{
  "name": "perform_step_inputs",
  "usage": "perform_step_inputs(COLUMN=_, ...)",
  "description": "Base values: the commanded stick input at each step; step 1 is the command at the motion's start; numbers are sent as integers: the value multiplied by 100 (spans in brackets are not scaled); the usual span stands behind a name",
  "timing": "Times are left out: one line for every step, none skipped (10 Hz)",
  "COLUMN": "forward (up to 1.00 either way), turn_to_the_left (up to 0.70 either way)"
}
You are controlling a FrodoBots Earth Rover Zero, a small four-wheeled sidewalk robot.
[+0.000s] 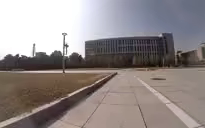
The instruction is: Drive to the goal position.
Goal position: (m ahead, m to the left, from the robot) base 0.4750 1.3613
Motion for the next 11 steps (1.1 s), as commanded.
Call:
perform_step_inputs(forward=4, turn_to_the_left=0)
perform_step_inputs(forward=4, turn_to_the_left=0)
perform_step_inputs(forward=4, turn_to_the_left=0)
perform_step_inputs(forward=4, turn_to_the_left=0)
perform_step_inputs(forward=1, turn_to_the_left=0)
perform_step_inputs(forward=3, turn_to_the_left=0)
perform_step_inputs(forward=4, turn_to_the_left=0)
perform_step_inputs(forward=4, turn_to_the_left=0)
perform_step_inputs(forward=4, turn_to_the_left=0)
perform_step_inputs(forward=4, turn_to_the_left=0)
perform_step_inputs(forward=4, turn_to_the_left=0)
